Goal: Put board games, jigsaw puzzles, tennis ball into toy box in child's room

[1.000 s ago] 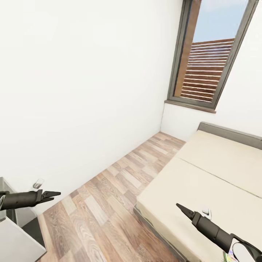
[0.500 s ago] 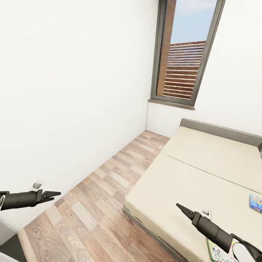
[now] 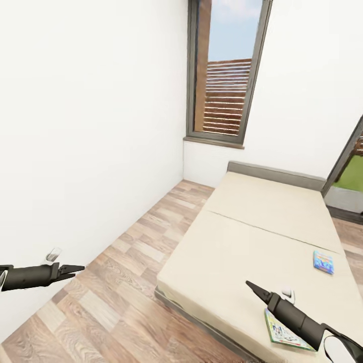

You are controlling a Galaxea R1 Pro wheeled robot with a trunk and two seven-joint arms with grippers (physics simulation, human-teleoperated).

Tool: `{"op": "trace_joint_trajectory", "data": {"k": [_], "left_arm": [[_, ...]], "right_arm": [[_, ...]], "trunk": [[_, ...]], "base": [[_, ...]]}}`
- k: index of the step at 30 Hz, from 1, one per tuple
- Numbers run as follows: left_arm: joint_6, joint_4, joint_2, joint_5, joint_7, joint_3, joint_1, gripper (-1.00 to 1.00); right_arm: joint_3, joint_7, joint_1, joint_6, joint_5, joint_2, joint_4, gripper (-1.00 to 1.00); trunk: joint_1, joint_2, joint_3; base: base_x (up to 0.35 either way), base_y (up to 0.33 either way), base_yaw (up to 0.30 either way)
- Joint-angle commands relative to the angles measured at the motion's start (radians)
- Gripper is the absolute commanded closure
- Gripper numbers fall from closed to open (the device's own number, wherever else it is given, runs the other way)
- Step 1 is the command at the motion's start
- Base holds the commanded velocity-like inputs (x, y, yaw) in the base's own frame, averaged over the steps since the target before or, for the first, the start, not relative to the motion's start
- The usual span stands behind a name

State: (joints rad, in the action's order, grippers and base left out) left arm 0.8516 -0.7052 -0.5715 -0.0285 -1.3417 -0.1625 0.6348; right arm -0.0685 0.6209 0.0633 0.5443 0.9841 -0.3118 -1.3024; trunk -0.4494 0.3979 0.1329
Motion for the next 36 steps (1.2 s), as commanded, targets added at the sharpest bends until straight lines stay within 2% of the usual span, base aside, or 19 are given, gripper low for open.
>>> {"op": "trace_joint_trajectory", "data": {"k": [1,22,36], "left_arm": [[0.01,0.0,-0.001,-0.003,-0.002,0.0,0.0,-1.0],[0.01,0.0,0.0,-0.002,-0.002,0.0,0.0,-1.0],[0.01,0.0,0.0,-0.002,-0.002,0.0,0.0,-1.0]], "right_arm": [[-0.002,0.0,0.001,0.008,0.007,0.0,0.0,-1.0],[-0.01,-0.001,0.001,0.008,0.007,0.0,0.001,-1.0],[-0.01,-0.001,0.001,0.008,0.007,0.0,0.023,-1.0]], "trunk": [[-0.001,0.002,0.002],[-0.001,0.002,-0.004],[-0.001,0.002,-0.01]], "base": [[0.0,0.0,-0.286],[0.0,-0.002,-0.286],[0.077,-0.113,-0.285]]}}
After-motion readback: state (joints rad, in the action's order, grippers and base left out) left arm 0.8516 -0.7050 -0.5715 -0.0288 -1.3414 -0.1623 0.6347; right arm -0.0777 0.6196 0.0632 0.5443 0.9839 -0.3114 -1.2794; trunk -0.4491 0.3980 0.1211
